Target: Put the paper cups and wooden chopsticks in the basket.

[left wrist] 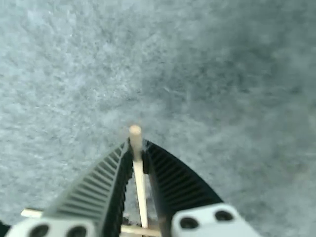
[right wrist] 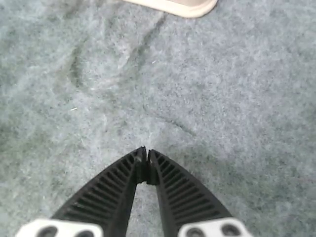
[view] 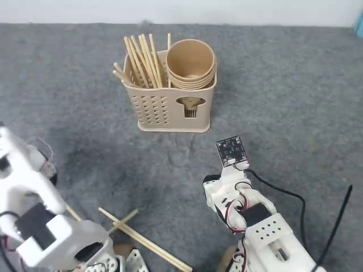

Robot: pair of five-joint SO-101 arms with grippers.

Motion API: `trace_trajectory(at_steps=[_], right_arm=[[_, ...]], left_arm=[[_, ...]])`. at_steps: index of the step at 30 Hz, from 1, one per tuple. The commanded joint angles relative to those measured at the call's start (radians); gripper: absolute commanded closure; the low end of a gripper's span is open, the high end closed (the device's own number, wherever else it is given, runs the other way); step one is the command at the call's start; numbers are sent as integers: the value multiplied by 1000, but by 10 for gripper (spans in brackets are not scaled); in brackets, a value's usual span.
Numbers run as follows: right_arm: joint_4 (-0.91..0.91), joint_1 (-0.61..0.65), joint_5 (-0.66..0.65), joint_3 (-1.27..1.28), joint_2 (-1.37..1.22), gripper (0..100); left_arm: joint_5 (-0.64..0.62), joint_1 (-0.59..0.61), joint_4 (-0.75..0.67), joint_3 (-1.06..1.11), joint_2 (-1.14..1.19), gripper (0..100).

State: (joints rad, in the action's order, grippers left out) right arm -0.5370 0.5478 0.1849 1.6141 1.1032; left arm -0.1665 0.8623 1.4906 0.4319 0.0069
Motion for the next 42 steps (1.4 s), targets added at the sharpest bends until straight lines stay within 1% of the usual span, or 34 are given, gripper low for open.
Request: trace_trajectory(at_steps=[1, 5, 10, 13, 17, 20, 23, 27, 29, 31, 33, 37, 39, 42], right_arm=[[21, -7, -14, -14, 18, 991], [21, -7, -14, -14, 18, 991], [22, -7, -14, -14, 18, 991], [22, -7, -14, -14, 18, 991], [22, -7, -14, -14, 18, 991], [22, -8, -14, -14, 18, 991], [22, -8, -14, -14, 18, 991], [22, -8, -14, -14, 18, 991], [22, -8, -14, -14, 18, 991], [22, -8, -14, -14, 18, 991], [22, -8, -14, -14, 18, 991], [22, -8, -14, -14, 18, 991], [22, -8, -14, -15, 18, 991], [22, -8, -14, -15, 18, 991]], left_arm=[[-9, -41, 158, -217, -3, 988], [-11, -78, 262, -414, -3, 988], [-106, -135, 259, -625, -20, 988], [-117, -210, 256, -731, -66, 988], [-206, -322, 253, -891, -149, 988], [-258, -428, 253, -1038, -204, 988], [-318, -519, 189, -1182, -233, 988], [-387, -608, 44, -1310, -239, 988], [-407, -638, -64, -1310, -236, 988], [-407, -660, -178, -1259, -222, 988], [-394, -683, -258, -1202, -206, 988], [-336, -713, -367, -1078, -184, 988], [-330, -727, -423, -1015, -184, 988], [-330, -752, -456, -940, -189, 988]])
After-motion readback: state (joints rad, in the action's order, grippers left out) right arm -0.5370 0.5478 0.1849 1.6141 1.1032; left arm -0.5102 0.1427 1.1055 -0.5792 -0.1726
